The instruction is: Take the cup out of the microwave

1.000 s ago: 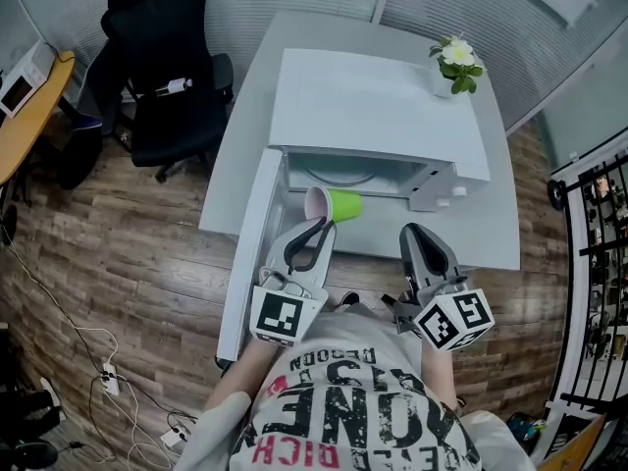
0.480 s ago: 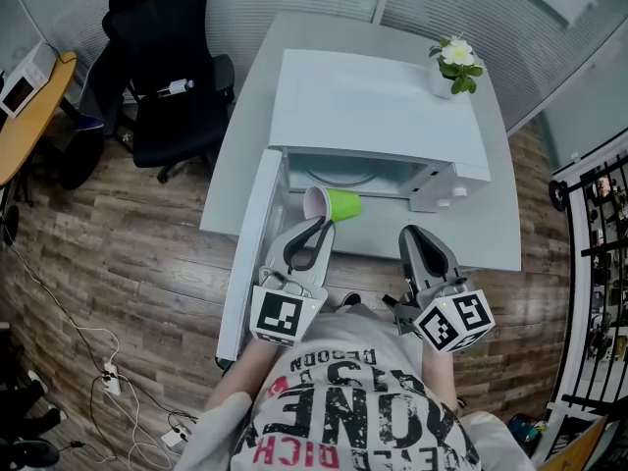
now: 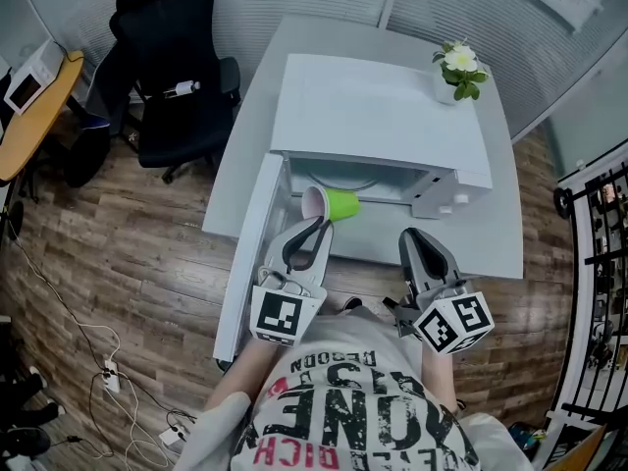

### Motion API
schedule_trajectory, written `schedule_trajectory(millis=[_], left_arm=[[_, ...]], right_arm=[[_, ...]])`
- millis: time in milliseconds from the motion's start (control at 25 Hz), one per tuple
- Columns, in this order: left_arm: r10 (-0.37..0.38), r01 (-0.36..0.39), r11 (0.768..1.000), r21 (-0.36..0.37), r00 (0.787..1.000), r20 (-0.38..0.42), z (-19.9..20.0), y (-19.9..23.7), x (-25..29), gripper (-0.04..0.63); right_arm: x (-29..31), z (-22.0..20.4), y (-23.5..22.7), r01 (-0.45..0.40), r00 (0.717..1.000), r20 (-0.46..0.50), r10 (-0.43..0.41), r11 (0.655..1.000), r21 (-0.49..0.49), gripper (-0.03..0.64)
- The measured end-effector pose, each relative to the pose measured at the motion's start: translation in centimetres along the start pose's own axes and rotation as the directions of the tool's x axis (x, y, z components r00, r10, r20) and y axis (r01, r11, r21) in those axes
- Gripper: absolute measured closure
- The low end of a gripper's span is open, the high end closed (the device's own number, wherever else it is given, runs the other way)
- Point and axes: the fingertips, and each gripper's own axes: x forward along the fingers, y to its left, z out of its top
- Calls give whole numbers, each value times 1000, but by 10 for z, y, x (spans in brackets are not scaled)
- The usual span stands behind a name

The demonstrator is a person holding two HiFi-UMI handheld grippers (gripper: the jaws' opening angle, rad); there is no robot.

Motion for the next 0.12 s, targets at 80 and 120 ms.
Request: schedule_trajectory(millis=[80, 120], left_arm=[[9, -9, 1000, 7, 1000, -3, -1, 2, 2, 557], [14, -14, 1000, 9, 1000, -6, -2, 3, 3, 557]], right_arm=[[0, -1, -3, 1, 1000, -1, -1, 1000, -3, 589], [0, -1, -5, 2, 1000, -2, -2, 1000, -3, 589]])
